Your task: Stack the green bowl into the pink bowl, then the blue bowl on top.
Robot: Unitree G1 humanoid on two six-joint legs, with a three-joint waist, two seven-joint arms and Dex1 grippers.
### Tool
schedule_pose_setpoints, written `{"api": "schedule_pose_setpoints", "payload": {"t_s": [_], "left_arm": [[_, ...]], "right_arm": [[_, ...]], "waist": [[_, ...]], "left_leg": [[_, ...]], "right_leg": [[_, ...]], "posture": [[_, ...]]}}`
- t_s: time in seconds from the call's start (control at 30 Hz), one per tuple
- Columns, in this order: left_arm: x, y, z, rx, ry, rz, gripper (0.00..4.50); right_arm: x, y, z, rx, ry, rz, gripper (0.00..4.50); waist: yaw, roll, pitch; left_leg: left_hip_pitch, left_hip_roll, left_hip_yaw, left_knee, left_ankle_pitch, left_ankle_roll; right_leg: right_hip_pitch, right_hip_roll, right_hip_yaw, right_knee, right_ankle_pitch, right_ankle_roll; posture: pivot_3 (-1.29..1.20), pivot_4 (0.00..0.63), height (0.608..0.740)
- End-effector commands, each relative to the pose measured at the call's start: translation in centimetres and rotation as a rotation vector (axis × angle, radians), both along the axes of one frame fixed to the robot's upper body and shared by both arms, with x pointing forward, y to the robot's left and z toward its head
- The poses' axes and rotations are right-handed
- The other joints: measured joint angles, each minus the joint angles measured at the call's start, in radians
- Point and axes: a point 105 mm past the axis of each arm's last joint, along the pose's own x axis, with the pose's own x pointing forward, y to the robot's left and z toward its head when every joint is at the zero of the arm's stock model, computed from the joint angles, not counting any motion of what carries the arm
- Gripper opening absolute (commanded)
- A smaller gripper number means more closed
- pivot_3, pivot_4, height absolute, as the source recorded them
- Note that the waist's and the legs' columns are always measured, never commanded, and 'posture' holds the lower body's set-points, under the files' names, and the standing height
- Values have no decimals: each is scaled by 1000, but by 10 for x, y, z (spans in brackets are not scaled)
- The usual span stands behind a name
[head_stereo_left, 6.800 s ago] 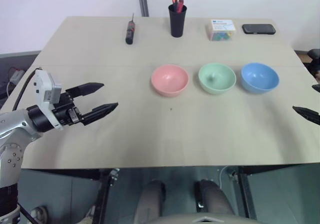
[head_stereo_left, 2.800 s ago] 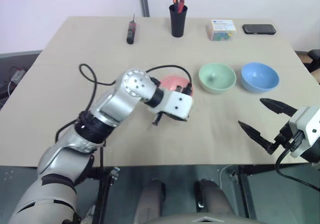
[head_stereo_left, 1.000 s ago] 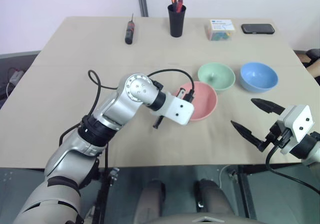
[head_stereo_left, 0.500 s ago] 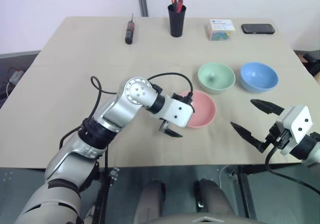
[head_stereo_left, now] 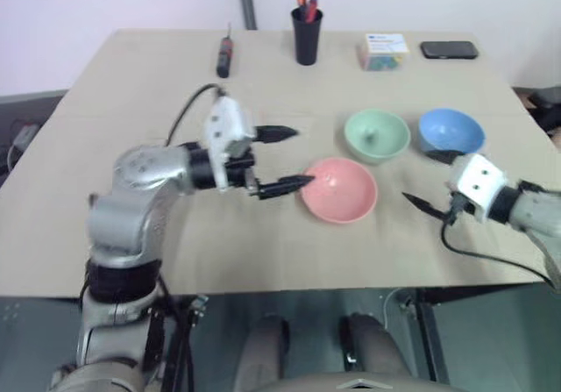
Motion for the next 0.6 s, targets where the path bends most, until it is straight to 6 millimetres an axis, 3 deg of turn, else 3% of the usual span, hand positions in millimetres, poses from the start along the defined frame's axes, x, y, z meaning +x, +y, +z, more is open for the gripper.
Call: {"api": "schedule_pose_setpoints", "payload": {"t_s": [0.03, 0.3, 0.4, 0.47, 0.5, 0.6], "left_arm": [[-21, 25, -3, -115, -14, 57, 4475], [-59, 53, -6, -95, 61, -20, 4475], [-69, 57, -4, -74, 84, -62, 4500], [-70, 61, -4, -43, 78, -57, 4500], [-70, 62, -4, -29, 74, -51, 4500], [-70, 64, -4, -5, 81, -52, 4500]], "right_arm": [[33, 18, 1, -145, -78, 86, 4500], [65, 36, -12, -252, -76, 196, 4500], [70, 35, -17, -259, -54, 203, 3741], [71, 33, -18, -260, -45, 209, 2835], [71, 32, -19, -263, -38, 212, 2596], [71, 30, -18, -264, -33, 217, 1158]], "waist": [[-10, 0, 0], [17, -1, 1], [22, -1, 1], [21, -1, 1], [20, -1, 1], [16, -1, 1]], "left_leg": [[0, 0, 0, 0, 0, 0], [-3, -1, 0, -1, 0, 0], [-4, -1, 0, -1, 0, 0], [-3, -1, 0, -1, 0, 0], [-3, -1, 0, -1, 0, 0], [-3, -1, 0, -1, 0, 0]], "right_leg": [[0, 0, 1, 0, 0, 0], [-3, -2, -1, -1, 0, 0], [-3, -3, -2, -1, 0, 0], [-3, -3, -2, 0, 0, 0], [-3, -3, -2, 0, 0, 0], [-3, -2, -2, 0, 0, -1]], "posture": [[0, 150, 740], [0, 150, 740], [0, 150, 740], [0, 150, 740], [0, 150, 740], [0, 150, 740]]}}
